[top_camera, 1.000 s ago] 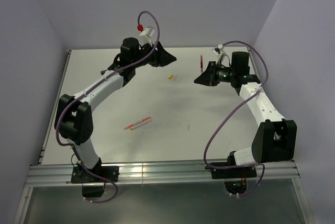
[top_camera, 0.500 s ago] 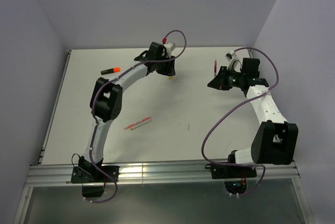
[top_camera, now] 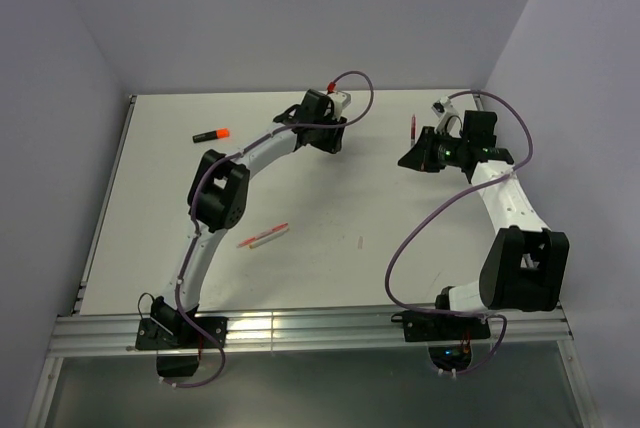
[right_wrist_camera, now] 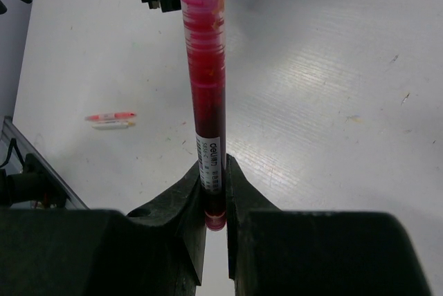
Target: Insert the pens into the pen caps
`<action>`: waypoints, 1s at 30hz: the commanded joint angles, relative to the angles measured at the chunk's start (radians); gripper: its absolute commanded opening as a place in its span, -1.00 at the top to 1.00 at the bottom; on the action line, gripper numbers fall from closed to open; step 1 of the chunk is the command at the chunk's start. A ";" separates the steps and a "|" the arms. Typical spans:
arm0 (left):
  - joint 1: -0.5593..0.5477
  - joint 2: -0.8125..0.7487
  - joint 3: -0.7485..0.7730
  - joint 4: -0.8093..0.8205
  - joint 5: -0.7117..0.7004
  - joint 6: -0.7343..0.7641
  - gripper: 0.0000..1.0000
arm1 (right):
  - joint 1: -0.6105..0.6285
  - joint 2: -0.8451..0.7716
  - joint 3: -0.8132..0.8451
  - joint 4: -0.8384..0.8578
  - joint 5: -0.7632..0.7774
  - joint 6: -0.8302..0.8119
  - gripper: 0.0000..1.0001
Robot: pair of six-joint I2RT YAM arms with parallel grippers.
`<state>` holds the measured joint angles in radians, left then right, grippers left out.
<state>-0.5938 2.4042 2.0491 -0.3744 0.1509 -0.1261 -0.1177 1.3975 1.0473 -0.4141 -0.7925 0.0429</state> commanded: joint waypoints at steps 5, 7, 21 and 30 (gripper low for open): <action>-0.009 0.032 0.040 0.061 -0.045 0.046 0.04 | -0.002 0.018 0.066 -0.003 0.003 -0.006 1.00; -0.012 0.047 0.049 0.058 -0.057 0.051 0.05 | -0.002 0.024 0.076 -0.005 -0.001 -0.003 1.00; -0.023 0.102 0.075 0.052 -0.057 0.082 0.09 | 0.000 0.055 0.103 -0.020 -0.007 -0.001 1.00; -0.037 0.150 0.111 0.025 -0.100 0.105 0.23 | -0.002 0.058 0.103 -0.023 -0.001 -0.006 1.00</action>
<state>-0.6170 2.5179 2.1197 -0.3355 0.0776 -0.0429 -0.1177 1.4593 1.0969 -0.4427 -0.7933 0.0433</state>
